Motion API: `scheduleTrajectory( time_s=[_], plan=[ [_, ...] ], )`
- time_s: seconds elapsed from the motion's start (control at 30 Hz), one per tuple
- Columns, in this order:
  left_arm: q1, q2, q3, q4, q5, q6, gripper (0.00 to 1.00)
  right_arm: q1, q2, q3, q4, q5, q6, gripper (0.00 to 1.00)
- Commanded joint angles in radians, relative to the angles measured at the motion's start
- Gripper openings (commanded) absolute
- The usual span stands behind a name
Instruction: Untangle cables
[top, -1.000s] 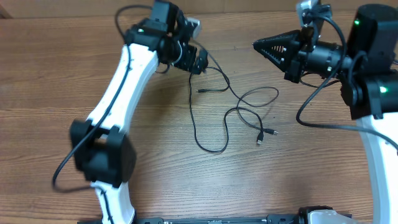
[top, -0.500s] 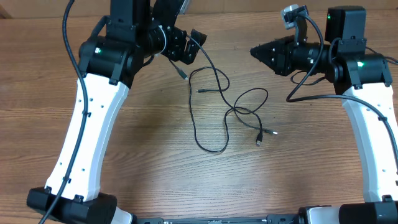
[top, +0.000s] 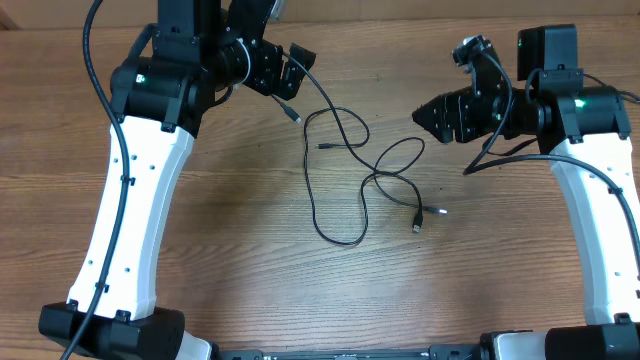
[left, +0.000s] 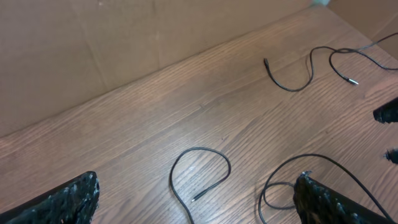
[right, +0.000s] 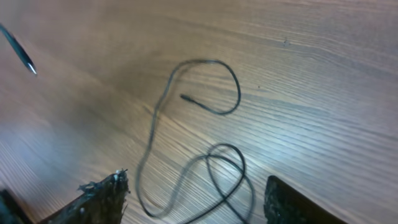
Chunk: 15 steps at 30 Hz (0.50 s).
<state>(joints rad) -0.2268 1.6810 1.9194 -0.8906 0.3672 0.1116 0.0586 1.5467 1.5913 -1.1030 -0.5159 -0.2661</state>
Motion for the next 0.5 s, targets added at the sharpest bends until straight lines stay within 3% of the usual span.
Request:
scheduleTrajectory(
  time_s=[0.0,0.27,0.47],
  plan=[
    [0.021,-0.014,0.010,0.002,0.018,0.016,0.99,-0.002,-0.003,0.026,-0.035,0.022,-0.220,0.74],
    [0.058,-0.014,0.010,-0.002,0.027,0.008,1.00,-0.002,-0.001,0.025,-0.172,-0.063,-0.748,0.82],
    [0.058,-0.014,0.010,-0.004,0.039,0.007,1.00,0.005,0.014,0.010,-0.181,-0.175,-0.917,0.89]
  ],
)
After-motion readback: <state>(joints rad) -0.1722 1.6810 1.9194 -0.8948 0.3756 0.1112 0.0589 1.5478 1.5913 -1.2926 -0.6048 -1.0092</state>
